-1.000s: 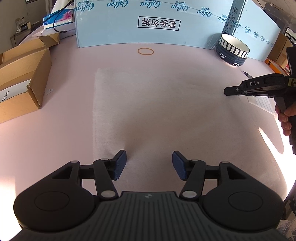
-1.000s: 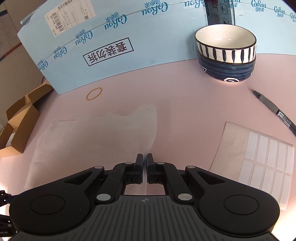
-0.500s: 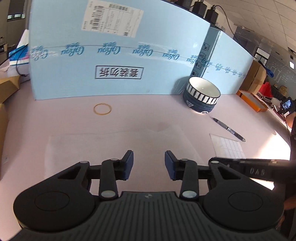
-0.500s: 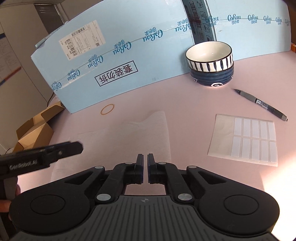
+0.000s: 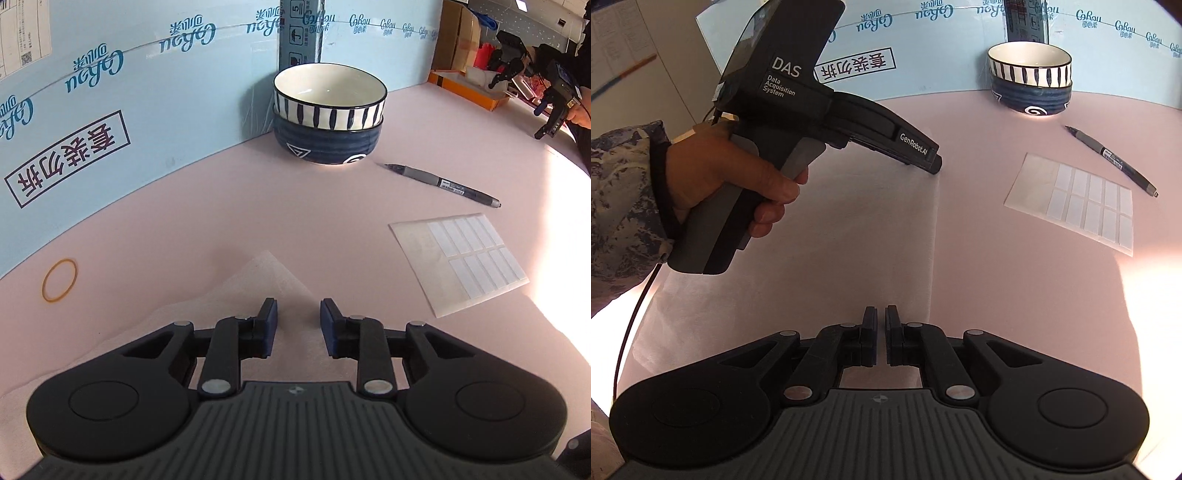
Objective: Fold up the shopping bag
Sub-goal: 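Lower the right gripper to the folded bag edge and close on it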
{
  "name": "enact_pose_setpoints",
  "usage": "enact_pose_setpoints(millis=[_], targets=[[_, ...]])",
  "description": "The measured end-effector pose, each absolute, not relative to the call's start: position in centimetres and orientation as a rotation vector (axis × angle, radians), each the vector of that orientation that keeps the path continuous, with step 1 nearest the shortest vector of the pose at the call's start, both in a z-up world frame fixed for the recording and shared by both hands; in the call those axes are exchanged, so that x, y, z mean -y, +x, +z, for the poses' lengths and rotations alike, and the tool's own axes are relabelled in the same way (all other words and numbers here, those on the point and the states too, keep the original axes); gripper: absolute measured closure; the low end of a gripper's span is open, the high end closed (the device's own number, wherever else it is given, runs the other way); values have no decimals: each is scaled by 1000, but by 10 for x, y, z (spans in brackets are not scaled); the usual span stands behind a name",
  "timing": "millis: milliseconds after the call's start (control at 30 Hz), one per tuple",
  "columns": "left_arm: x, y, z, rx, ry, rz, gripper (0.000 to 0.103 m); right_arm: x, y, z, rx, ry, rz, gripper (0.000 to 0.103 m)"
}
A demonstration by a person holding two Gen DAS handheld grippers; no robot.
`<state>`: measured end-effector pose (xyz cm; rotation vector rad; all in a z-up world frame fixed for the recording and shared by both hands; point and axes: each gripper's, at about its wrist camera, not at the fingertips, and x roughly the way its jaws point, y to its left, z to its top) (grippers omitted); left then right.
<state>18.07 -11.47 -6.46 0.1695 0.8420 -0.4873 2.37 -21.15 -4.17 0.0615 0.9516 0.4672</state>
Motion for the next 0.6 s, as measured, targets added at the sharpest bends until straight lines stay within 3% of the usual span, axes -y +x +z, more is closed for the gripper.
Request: enact_pose_setpoints(millis=[600], targets=[[126,203,-69,-790,241,-474,78,241,-46,-39,-1045,168,361,98]])
